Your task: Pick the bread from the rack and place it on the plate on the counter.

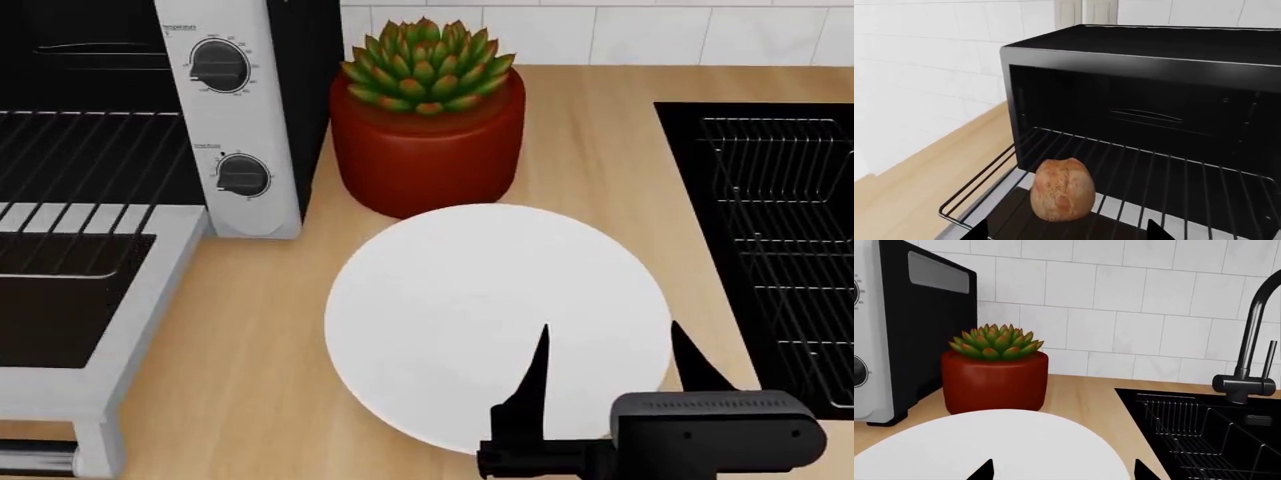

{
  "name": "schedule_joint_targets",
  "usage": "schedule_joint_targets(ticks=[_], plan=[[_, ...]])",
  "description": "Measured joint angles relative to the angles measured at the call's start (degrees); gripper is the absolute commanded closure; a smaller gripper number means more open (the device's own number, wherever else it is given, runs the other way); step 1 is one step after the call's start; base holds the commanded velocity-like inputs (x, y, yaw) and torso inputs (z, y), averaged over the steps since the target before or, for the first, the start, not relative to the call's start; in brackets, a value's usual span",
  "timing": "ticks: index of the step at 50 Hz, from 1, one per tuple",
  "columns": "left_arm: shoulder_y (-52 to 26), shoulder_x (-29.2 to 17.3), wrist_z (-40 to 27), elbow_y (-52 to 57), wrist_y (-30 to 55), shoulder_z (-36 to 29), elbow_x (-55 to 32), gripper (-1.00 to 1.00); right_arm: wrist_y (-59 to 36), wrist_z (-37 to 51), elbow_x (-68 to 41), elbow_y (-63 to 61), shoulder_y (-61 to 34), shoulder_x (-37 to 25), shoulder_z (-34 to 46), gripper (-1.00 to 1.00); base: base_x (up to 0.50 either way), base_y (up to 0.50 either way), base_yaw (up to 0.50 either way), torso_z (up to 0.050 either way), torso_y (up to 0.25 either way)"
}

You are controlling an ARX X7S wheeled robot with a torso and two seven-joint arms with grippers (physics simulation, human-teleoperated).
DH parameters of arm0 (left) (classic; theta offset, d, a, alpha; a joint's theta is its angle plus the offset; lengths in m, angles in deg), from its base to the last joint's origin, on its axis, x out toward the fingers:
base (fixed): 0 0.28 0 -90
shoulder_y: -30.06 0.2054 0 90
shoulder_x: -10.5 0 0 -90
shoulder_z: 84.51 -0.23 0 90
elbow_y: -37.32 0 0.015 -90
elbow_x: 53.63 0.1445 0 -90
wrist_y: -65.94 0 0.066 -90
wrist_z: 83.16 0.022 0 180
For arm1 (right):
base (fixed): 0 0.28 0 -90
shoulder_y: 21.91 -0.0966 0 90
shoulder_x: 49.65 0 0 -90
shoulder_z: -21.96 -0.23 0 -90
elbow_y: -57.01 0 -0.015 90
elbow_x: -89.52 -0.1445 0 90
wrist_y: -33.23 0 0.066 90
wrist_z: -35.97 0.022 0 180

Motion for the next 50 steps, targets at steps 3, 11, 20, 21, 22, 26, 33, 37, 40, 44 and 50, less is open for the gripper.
schedule_joint_targets(ticks=[3,11,20,21,22,26,33,37,40,44,50], plan=[[-0.2,-0.7,1.4,-2.0,-1.9,-1.7,1.3,-1.00,-0.2,0.2,0.0,-0.2,0.0,-0.1,0.1,-1.00,0.00,0.00,0.00,0.000,0.000],[-1.1,-1.9,5.5,-7.2,-6.4,-6.4,5.4,-1.00,-0.8,0.6,0.1,-0.5,-0.3,-0.2,0.5,-1.00,0.00,0.00,0.00,0.000,0.000],[-2.7,-2.2,9.8,-13.1,-11.2,-11.4,10.4,-1.00,-1.1,1.1,0.1,-0.6,-0.3,-0.4,0.7,-1.00,0.00,0.00,0.00,0.000,0.000],[-2.9,-2.2,10.2,-13.7,-11.6,-11.9,10.9,-1.00,-1.1,1.1,0.1,-0.6,-0.3,-0.5,0.7,-1.00,0.00,0.00,0.00,0.000,0.000],[-3.1,-2.1,10.6,-14.3,-12.0,-12.4,11.4,-1.00,-1.1,1.2,0.1,-0.6,-0.3,-0.5,0.7,-1.00,0.00,0.00,0.00,0.000,0.000],[-3.9,-2.0,11.9,-16.4,-13.5,-14.3,13.2,-1.00,-1.1,1.3,0.1,-0.5,-0.3,-0.6,0.7,-1.00,0.00,0.00,0.00,0.000,0.000],[-5.2,-1.6,13.8,-19.8,-15.6,-17.0,15.8,-1.00,-1.0,1.6,0.0,-0.3,-0.2,-0.7,0.7,-1.00,0.00,0.00,0.00,0.000,0.000],[-5.8,-1.4,14.7,-21.7,-16.8,-18.2,17.1,-1.00,-1.0,1.8,0.0,-0.3,-0.3,-0.8,0.7,-1.00,0.00,0.00,0.00,0.000,0.000],[-6.2,-1.2,15.3,-23.1,-17.7,-19.1,18.1,-1.00,-1.0,1.9,0.0,-0.2,-0.3,-0.9,0.8,-1.00,0.00,0.00,0.00,0.000,0.000],[-6.7,-0.9,16.3,-25.1,-19.0,-20.2,19.4,-1.00,-1.0,2.1,0.0,-0.1,-0.3,-0.9,0.9,-1.00,0.00,0.00,0.00,0.000,0.000],[-7.4,-0.4,17.6,-28.1,-20.8,-21.8,21.3,-1.00,-0.9,2.4,-0.1,0.1,-0.3,-1.0,0.9,-1.00,0.00,0.00,0.00,0.000,0.000]])
